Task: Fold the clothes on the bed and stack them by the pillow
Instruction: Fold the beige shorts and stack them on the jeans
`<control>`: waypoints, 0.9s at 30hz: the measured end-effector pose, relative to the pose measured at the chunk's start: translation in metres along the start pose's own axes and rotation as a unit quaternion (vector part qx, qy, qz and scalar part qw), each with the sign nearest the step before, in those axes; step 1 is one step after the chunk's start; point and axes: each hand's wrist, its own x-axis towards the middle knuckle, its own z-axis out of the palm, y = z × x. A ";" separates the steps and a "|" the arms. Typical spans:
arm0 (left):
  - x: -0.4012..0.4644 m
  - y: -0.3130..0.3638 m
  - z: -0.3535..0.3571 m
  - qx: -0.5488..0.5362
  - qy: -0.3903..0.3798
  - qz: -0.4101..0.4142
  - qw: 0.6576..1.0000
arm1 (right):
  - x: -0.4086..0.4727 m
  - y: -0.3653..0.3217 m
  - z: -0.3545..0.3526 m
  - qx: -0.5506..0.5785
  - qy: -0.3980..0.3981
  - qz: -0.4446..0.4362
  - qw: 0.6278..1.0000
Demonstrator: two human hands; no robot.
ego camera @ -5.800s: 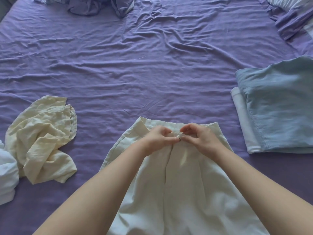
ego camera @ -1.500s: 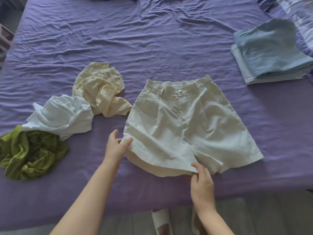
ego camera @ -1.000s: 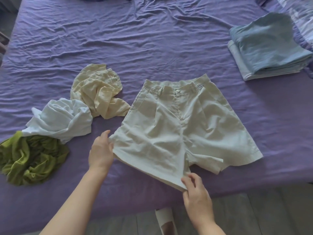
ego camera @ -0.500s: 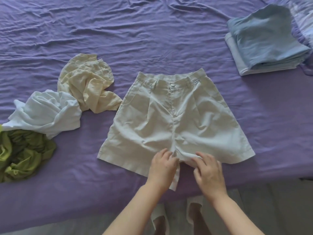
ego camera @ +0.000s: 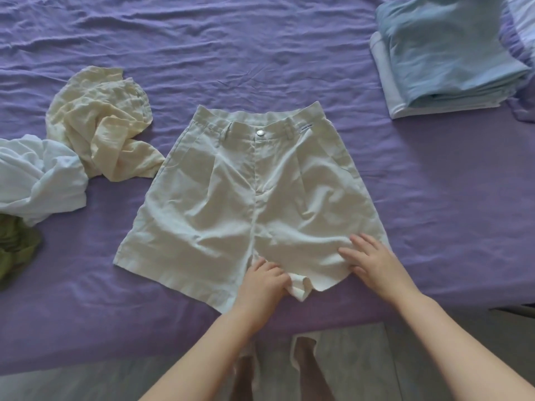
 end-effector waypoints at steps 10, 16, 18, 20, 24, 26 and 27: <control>-0.018 -0.022 -0.047 -0.109 -0.191 -0.029 0.975 | 0.015 0.018 -0.020 0.137 -0.041 -0.007 0.990; -0.023 -0.002 -0.025 -0.004 -0.220 -0.046 0.974 | 0.003 -0.005 0.000 -0.063 -0.076 -0.034 0.995; -0.021 0.001 -0.022 -0.061 -0.202 -0.079 0.974 | 0.001 -0.021 0.009 -0.085 -0.116 -0.049 0.988; -0.018 -0.005 -0.029 -0.131 -0.122 -0.126 0.976 | 0.004 -0.036 0.010 -0.081 -0.116 -0.027 0.990; -0.018 -0.046 -0.051 -0.128 0.074 -0.240 0.959 | 0.023 -0.083 0.004 -0.035 -0.055 -0.030 0.997; -0.019 -0.073 -0.063 -0.103 0.099 -0.303 0.942 | 0.038 -0.112 0.000 -0.014 -0.045 -0.047 0.998; -0.020 -0.086 -0.069 -0.093 0.096 -0.322 0.937 | 0.047 -0.126 -0.002 -0.006 -0.039 -0.053 0.998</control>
